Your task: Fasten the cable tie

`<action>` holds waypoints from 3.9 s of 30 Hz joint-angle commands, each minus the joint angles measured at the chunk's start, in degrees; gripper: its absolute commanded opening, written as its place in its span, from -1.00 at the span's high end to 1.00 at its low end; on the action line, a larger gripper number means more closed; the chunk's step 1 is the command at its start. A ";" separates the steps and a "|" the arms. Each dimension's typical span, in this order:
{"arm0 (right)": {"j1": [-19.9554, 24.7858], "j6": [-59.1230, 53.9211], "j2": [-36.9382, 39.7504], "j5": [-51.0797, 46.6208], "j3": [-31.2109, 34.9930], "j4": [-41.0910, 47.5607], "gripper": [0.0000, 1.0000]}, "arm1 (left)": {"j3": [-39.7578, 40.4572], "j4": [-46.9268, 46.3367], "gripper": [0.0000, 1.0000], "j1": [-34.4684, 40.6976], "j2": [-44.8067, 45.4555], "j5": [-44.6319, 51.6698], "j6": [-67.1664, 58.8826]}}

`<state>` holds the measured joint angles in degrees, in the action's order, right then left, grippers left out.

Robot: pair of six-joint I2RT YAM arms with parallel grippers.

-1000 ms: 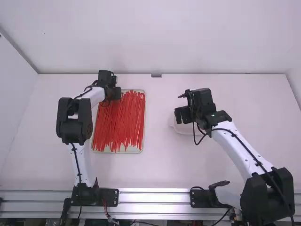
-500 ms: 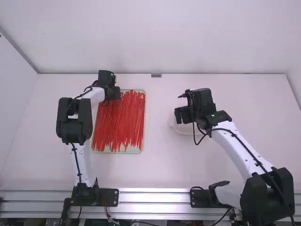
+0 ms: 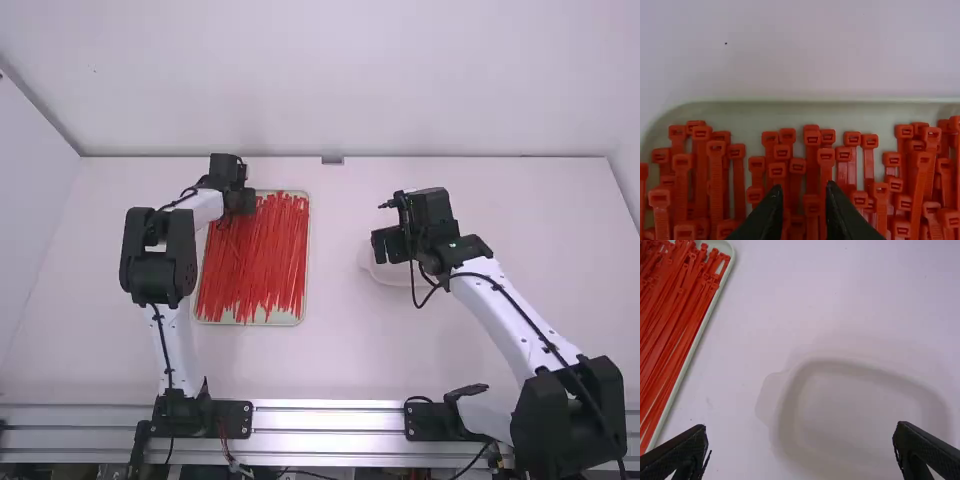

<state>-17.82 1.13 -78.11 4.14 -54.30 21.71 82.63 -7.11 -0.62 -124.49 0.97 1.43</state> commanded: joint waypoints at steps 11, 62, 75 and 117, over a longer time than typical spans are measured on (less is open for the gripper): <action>0.20 0.11 -0.11 0.09 -1.99 0.48 -0.97 | -0.63 -0.37 0.53 0.63 2.34 2.36 -3.45; 0.20 0.13 -0.11 0.11 -1.99 1.29 -0.97 | -2.03 1.53 0.58 1.29 2.32 -5.01 -5.55; 0.17 0.13 -0.11 0.09 -1.99 1.55 -0.97 | -2.03 3.74 0.62 1.03 2.32 -2.95 -3.30; 0.20 0.13 -0.11 0.09 -1.99 1.68 -0.96 | -2.29 2.86 0.60 0.98 1.46 -3.43 -4.26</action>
<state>-17.82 1.13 -78.11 4.10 -54.30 23.44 81.14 -4.01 0.38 -124.51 -1.28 -2.66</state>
